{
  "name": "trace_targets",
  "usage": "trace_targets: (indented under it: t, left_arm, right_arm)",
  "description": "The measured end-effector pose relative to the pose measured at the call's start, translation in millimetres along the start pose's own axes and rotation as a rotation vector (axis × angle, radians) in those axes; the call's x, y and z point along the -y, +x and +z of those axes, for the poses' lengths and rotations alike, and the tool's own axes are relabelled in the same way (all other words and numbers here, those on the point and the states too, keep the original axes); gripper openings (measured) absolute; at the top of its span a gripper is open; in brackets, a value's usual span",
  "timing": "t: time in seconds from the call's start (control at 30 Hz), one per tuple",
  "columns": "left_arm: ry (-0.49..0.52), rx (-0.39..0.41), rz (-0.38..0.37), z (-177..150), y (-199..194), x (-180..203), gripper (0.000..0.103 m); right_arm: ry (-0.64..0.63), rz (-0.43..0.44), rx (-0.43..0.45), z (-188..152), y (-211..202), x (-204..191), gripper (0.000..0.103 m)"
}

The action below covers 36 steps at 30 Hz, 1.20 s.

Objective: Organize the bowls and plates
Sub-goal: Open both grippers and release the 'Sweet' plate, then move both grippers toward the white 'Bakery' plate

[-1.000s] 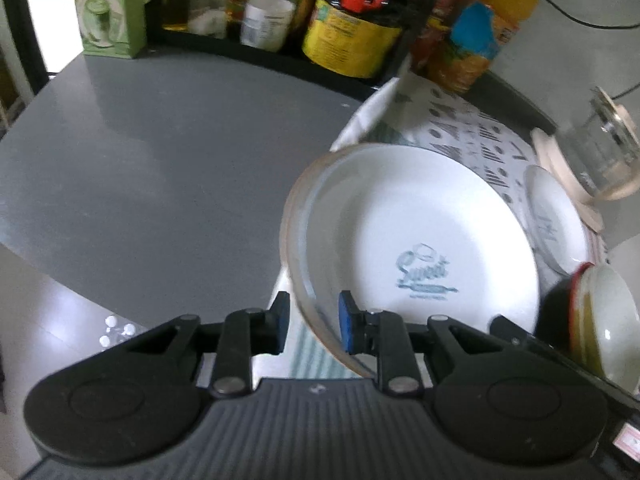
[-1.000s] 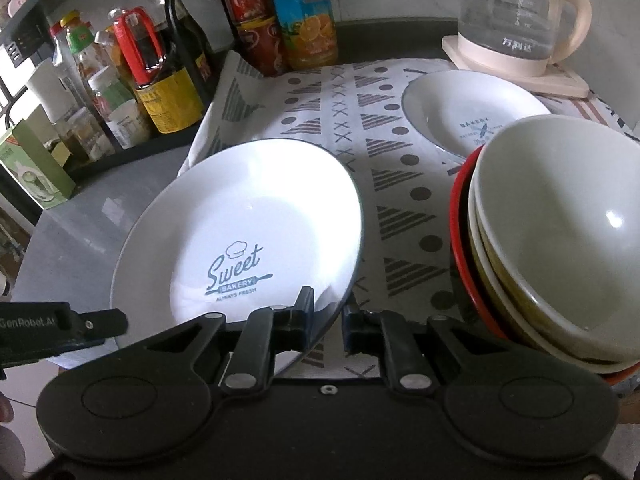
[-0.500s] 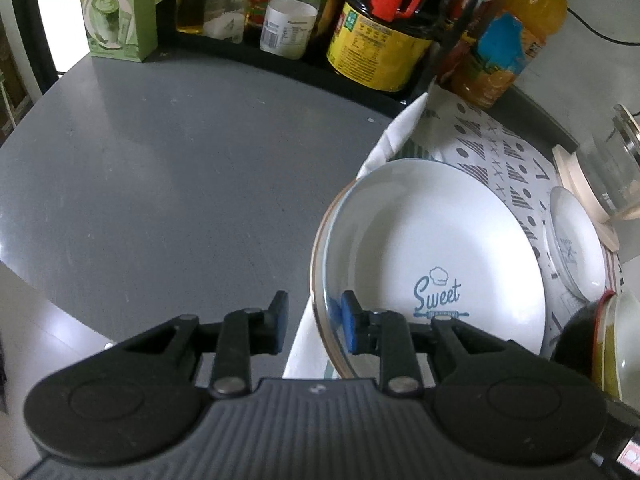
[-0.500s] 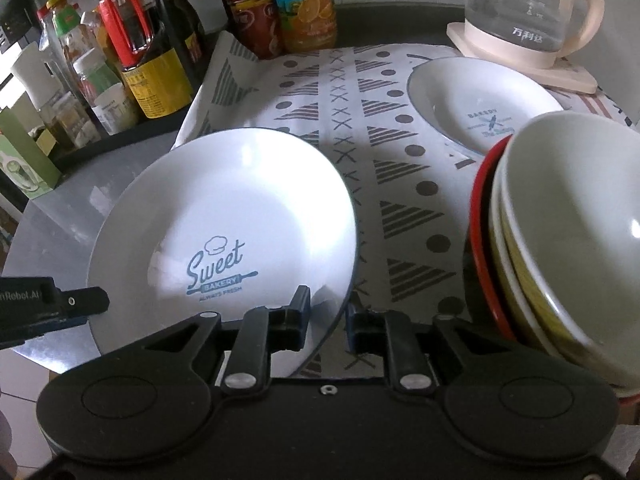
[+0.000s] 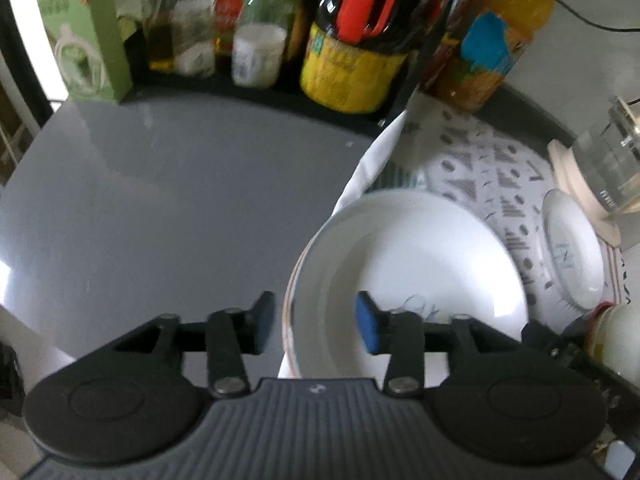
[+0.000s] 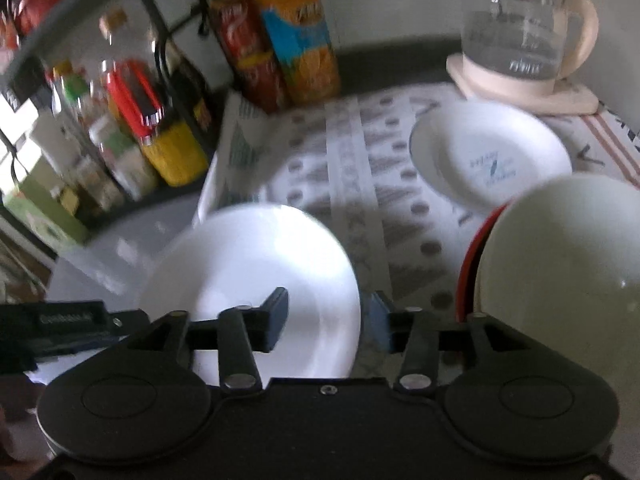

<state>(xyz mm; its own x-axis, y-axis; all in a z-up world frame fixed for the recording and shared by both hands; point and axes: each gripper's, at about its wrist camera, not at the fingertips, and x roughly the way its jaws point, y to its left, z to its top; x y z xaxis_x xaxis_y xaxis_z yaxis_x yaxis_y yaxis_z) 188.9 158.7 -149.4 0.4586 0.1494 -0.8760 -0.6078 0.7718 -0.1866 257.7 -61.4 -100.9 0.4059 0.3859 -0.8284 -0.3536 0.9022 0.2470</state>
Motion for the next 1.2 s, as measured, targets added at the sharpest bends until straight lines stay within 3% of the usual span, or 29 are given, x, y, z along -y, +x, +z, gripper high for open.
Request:
trace_targets:
  t: [0.13, 0.27, 0.33, 0.47, 0.57, 0.83, 1.2]
  left_arm:
    - [0.005, 0.014, -0.023, 11.2, -4.8, 8.9, 0.059]
    - [0.022, 0.032, -0.047, 22.6, -8.1, 20.0, 0.069]
    - [0.039, 0.044, -0.059, 27.5, -9.3, 26.1, 0.071]
    - [0.068, 0.046, -0.096, 38.7, -7.1, 37.8, 0.078]
    - [0.099, 0.043, -0.123, 47.0, -3.2, 49.2, 0.080]
    - [0.147, 0.016, -0.188, 64.7, 8.5, 79.5, 0.082]
    - [0.185, -0.008, -0.254, 61.1, 18.8, 130.5, 0.084]
  right_arm:
    - [0.031, 0.012, 0.044, 18.7, -7.3, 5.6, 0.064]
    - [0.091, -0.031, 0.091, 36.1, -16.4, 13.1, 0.077]
    - [0.117, -0.041, 0.121, 44.5, -21.1, 19.1, 0.093]
    - [0.147, -0.073, 0.146, 58.2, -21.8, 29.8, 0.095]
    - [0.188, -0.098, 0.176, 66.1, -23.1, 39.4, 0.103]
    - [0.253, -0.183, 0.194, 72.7, -30.0, 64.6, 0.103]
    - [0.313, -0.217, 0.195, 74.1, -33.6, 99.6, 0.103]
